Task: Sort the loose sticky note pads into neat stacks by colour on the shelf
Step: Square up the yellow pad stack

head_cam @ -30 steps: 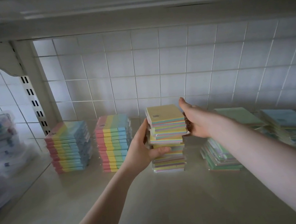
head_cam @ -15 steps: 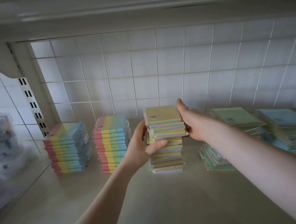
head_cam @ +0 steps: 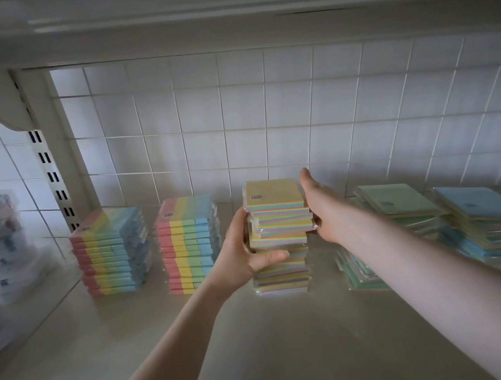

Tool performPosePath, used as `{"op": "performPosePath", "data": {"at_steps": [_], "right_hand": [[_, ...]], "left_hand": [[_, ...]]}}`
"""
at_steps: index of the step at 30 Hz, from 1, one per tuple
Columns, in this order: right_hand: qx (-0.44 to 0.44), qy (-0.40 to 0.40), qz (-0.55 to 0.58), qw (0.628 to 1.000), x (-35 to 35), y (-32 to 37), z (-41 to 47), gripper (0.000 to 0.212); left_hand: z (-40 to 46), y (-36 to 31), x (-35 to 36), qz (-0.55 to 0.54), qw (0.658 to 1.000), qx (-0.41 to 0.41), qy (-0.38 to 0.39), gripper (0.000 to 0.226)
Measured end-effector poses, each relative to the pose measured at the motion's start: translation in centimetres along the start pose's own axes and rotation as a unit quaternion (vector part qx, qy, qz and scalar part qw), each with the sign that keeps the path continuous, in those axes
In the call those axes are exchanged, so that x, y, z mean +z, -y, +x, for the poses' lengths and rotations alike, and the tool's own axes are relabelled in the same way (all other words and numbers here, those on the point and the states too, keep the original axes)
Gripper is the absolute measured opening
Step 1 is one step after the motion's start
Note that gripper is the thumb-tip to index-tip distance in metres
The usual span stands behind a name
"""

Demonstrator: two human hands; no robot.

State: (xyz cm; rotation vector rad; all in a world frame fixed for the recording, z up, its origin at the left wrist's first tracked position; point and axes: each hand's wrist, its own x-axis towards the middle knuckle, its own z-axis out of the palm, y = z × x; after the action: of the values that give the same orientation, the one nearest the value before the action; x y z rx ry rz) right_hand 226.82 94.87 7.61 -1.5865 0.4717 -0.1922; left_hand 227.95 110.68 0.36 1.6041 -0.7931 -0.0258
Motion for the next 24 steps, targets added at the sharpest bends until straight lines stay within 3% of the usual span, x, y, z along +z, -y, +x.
{"op": "performPosePath", "data": {"at_steps": [14, 18, 24], "right_hand": [[0.009, -0.064, 0.010, 0.998, 0.2, -0.1, 0.4, 0.054], [0.034, -0.044, 0.035, 0.998, 0.2, 0.0, 0.0, 0.059], [0.046, -0.026, 0.069, 0.996, 0.5, -0.1, -0.6, 0.064]], "left_hand": [[0.0, -1.0, 0.9, 0.000, 0.999, 0.024, -0.032, 0.077], [0.1, -1.6, 1.8, -0.012, 0.998, 0.016, -0.058, 0.087], [0.4, -1.3, 2.3, -0.017, 0.997, 0.041, -0.060, 0.075]]}}
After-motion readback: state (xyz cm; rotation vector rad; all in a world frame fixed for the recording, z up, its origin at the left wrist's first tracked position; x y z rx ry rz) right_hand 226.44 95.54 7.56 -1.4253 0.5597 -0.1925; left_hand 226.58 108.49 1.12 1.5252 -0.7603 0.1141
